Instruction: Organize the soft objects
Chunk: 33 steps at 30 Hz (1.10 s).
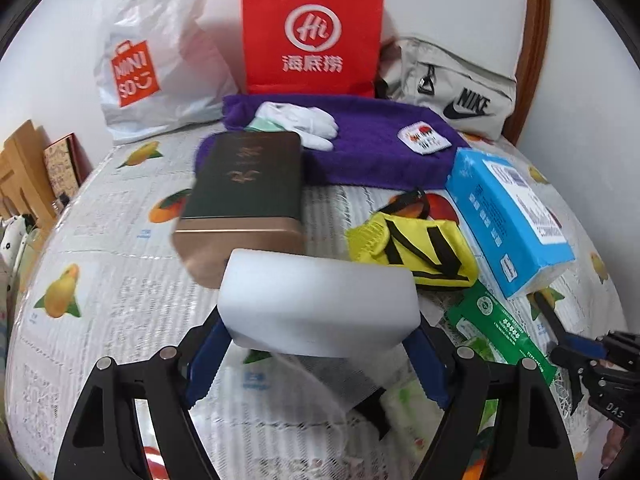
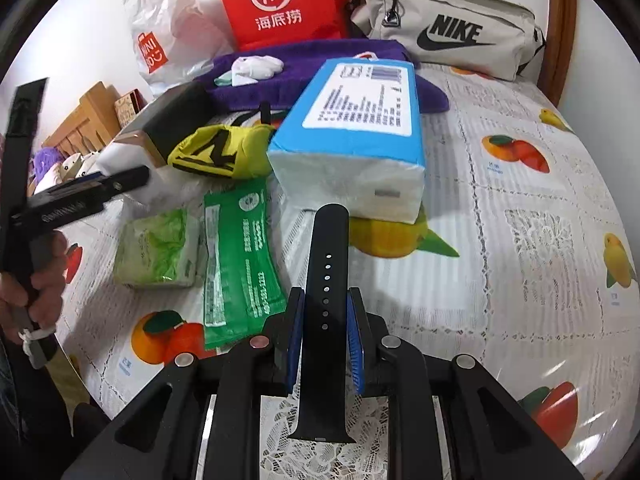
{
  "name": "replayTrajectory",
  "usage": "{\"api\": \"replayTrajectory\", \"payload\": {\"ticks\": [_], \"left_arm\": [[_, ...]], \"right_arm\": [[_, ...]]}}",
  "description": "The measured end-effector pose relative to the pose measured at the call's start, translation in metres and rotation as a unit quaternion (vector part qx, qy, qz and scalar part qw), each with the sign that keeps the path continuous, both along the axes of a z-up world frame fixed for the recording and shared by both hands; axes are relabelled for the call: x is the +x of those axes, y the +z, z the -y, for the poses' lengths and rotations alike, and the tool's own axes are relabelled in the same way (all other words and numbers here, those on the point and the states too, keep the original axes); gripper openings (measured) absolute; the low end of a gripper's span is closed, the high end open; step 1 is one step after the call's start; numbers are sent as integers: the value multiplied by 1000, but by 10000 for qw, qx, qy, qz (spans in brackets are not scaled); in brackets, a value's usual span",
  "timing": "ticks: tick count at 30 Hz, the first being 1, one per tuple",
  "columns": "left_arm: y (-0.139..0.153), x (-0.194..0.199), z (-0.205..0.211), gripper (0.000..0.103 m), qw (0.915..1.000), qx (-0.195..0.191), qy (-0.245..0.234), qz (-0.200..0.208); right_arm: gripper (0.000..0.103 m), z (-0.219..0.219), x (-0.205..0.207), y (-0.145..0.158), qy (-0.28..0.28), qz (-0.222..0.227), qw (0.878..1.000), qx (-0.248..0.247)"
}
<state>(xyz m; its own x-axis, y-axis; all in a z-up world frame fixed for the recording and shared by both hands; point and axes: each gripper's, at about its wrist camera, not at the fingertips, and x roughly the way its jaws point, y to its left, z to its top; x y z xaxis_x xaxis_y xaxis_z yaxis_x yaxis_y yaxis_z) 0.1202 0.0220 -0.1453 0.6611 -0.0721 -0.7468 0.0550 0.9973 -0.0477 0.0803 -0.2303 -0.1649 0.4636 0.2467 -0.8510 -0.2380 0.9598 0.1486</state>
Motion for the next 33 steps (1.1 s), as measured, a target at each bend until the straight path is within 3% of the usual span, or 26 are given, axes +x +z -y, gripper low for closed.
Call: {"api": "replayTrajectory", "payload": {"ticks": [15,27,33], "left_arm": [[23,-12,-45,80,9975,-354,612,33],[53,-3,-51,80,9959,-617,644,165],[67,10,-48,80,9962,-560,636,216]], "right_arm": [[20,-3,-8,37,90,302,9995,99],[20,-7,6,79,223,632,9968,430],[20,-7,26,94,272,734,9955,544]]}}
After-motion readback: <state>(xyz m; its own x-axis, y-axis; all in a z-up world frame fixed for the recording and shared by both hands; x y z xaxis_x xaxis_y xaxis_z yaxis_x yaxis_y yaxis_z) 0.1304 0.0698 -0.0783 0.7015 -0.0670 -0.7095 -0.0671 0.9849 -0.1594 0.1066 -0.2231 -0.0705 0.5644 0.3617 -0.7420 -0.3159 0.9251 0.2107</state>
